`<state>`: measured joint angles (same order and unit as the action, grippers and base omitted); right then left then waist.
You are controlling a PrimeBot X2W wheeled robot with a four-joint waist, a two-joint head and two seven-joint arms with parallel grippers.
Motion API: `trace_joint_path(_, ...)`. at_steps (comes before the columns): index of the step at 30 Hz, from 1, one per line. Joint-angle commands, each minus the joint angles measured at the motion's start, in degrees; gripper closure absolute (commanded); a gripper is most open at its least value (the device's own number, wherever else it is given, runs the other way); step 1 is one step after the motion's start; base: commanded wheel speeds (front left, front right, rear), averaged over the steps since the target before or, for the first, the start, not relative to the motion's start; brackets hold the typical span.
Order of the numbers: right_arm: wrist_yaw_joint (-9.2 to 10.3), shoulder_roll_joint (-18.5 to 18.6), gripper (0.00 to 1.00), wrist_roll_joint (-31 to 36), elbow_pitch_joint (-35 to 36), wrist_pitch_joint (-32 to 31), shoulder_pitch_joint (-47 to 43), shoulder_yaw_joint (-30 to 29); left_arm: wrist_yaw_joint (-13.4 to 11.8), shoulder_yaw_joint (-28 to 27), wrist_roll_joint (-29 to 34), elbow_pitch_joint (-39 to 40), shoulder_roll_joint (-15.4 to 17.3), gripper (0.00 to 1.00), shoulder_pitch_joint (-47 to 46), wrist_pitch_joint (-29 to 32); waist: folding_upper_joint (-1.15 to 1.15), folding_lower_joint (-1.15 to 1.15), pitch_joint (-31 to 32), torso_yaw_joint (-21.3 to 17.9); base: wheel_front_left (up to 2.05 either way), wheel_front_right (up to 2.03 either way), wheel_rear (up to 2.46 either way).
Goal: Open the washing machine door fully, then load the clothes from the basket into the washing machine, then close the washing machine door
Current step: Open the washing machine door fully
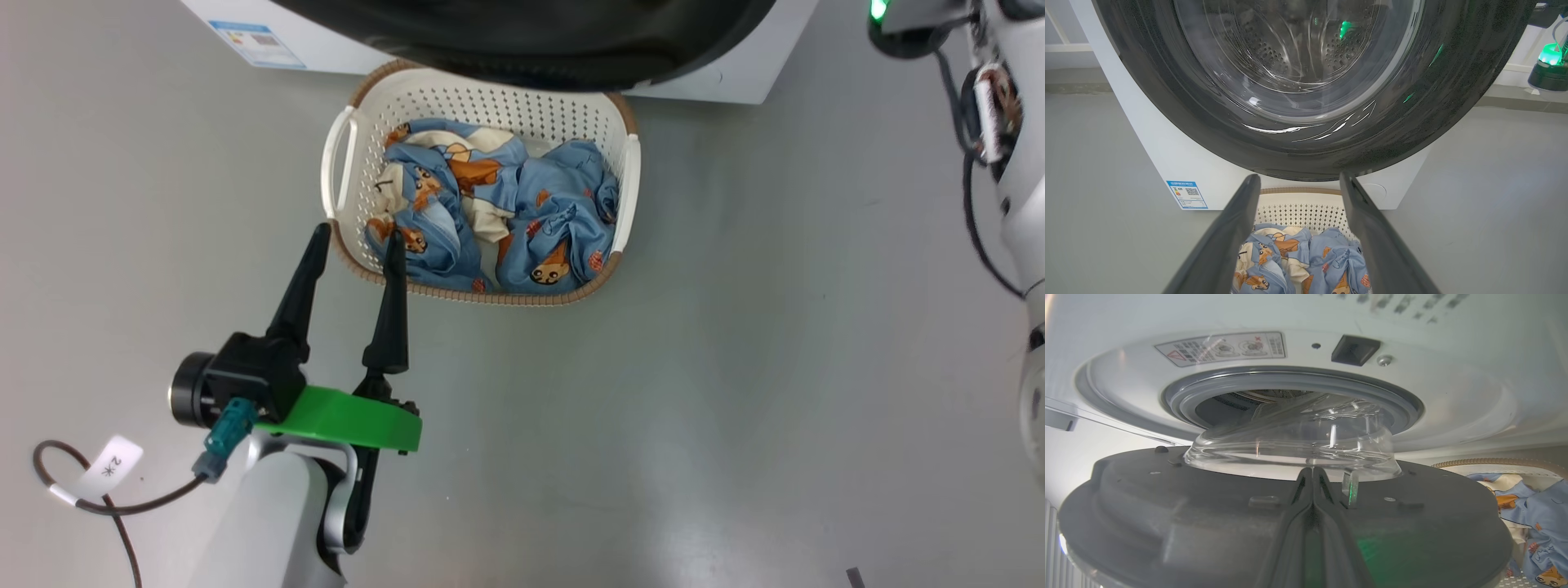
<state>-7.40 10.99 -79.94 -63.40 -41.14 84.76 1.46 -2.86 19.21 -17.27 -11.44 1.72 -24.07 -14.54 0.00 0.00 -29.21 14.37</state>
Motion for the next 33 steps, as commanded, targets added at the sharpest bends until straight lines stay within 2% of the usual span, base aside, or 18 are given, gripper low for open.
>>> trace_joint_path(1, -0.09, -2.67, 1.0, -0.55, 1.91, -0.98, -1.16, 0.51, -0.77, -1.82, -0.2, 1.16, 1.16, 0.0, -0.34, -0.46, 0.0, 0.0, 0.51, -0.21, 0.0, 0.0, 0.0)
trace_joint_path(16, -0.09, -5.99, 1.0, -3.34, 16.45, -6.89, -18.57, 1.58, -0.1, -1.03, 0.22, -0.91, 1.16, 0.0, 4.02, -0.46, 0.0, 0.0, 7.32, -1.0, 0.0, 0.0, 0.0)
trace_joint_path(33, -0.09, -8.07, 1.0, -5.53, 21.62, -6.26, -34.1, 7.08, 1.09, -0.01, 0.5, -4.05, 1.16, 0.0, 9.36, -0.46, 0.0, 0.0, 16.64, -0.09, 0.0, 0.0, 0.0)
